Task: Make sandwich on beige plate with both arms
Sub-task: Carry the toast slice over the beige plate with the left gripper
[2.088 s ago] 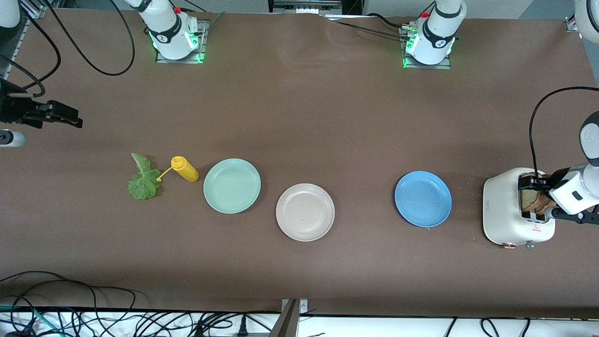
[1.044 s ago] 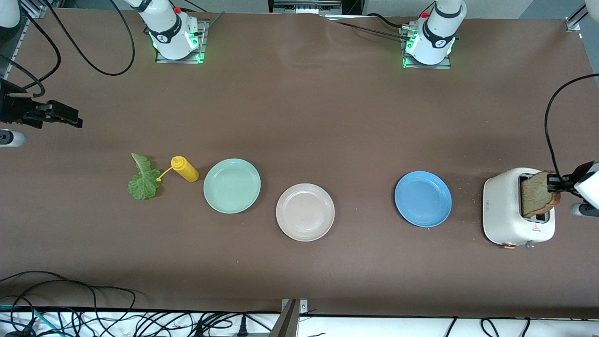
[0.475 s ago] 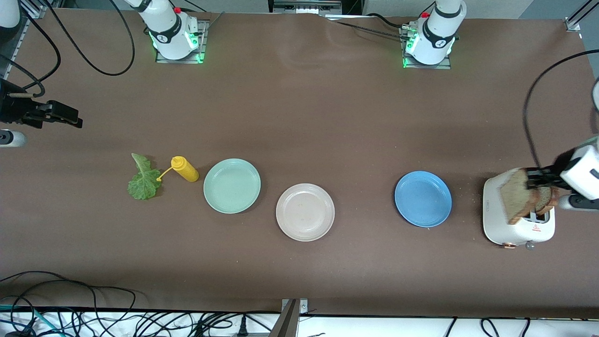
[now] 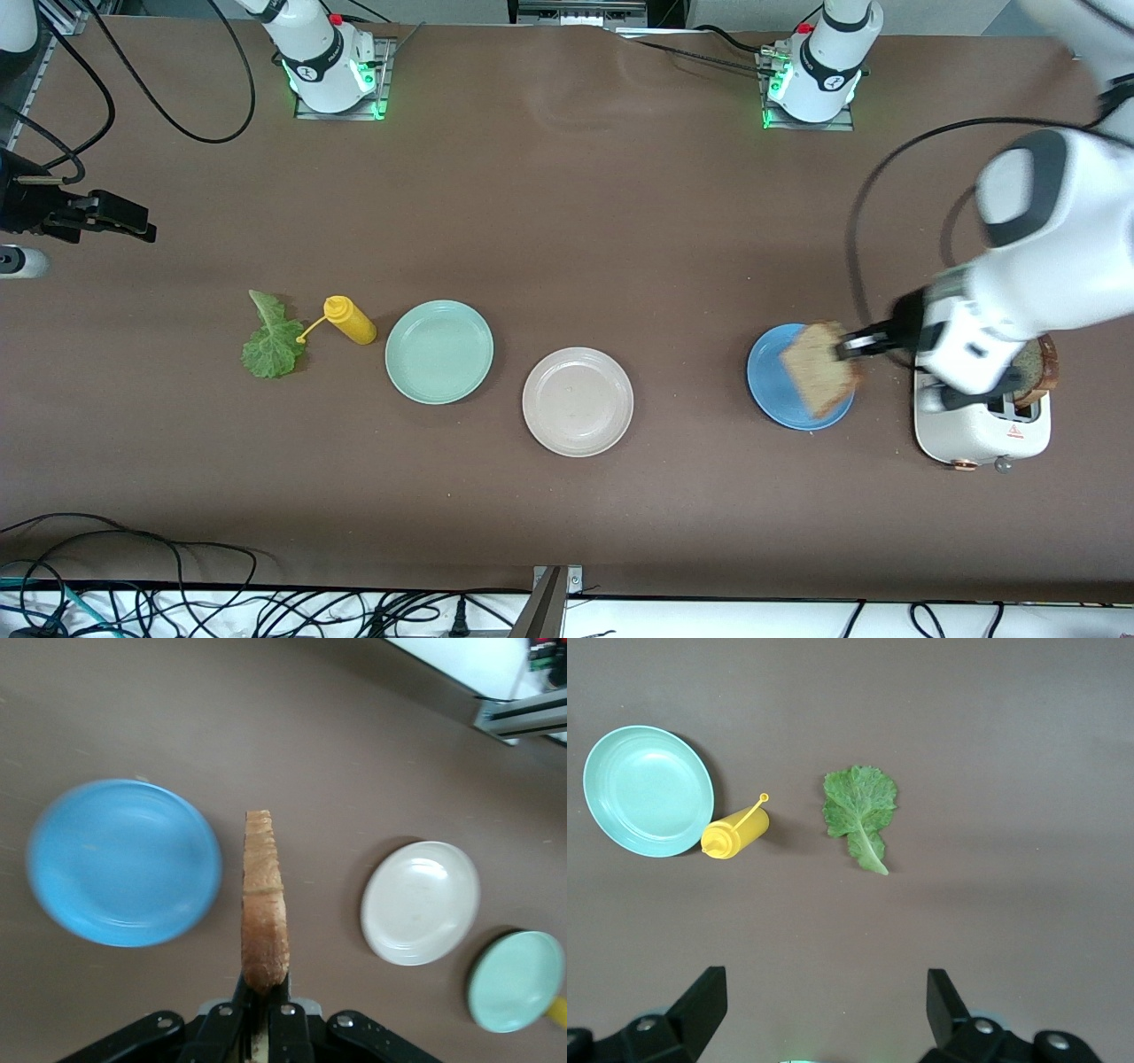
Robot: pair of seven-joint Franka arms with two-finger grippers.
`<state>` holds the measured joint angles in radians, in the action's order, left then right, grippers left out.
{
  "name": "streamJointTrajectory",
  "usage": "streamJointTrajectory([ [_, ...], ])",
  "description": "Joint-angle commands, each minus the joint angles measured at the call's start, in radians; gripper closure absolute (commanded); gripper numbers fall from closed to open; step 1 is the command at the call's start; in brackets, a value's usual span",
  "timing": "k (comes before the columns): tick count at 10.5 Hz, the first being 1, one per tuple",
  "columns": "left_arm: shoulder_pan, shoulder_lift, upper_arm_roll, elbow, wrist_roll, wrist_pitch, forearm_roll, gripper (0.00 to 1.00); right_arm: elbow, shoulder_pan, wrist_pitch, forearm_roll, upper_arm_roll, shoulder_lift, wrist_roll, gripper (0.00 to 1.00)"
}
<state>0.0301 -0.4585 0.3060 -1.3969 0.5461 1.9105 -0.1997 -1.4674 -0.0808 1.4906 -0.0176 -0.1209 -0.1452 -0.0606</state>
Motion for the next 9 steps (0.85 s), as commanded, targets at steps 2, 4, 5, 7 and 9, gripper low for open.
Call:
streamJointTrajectory([
  [2,-0.168,-0.119,-0.01,0.009,0.188,0.276,-0.092,1.0,0.012,0.004,-0.007,-0.013,0.0,0.001,-0.015,0.0],
  [4,-0.261,-0.221,-0.01,0.01,0.282,0.51,-0.106,1.0,0.012,0.004,-0.007,-0.013,0.0,0.001,-0.015,0.0],
  [5,-0.292,-0.262,-0.01,0.01,0.331,0.609,-0.109,1.0,0.012,0.004,-0.007,-0.013,0.0,0.001,-0.015,0.0],
  [7,-0.318,-0.319,-0.01,0.018,0.339,0.735,-0.109,1.0,0.012,0.004,-0.007,-0.013,0.0,0.001,-0.015,0.0],
  [9,-0.346,-0.403,-0.01,0.111,0.365,0.791,-0.153,1.0,0.012,0.004,-0.007,-0.013,0.0,0.001,-0.015,0.0],
])
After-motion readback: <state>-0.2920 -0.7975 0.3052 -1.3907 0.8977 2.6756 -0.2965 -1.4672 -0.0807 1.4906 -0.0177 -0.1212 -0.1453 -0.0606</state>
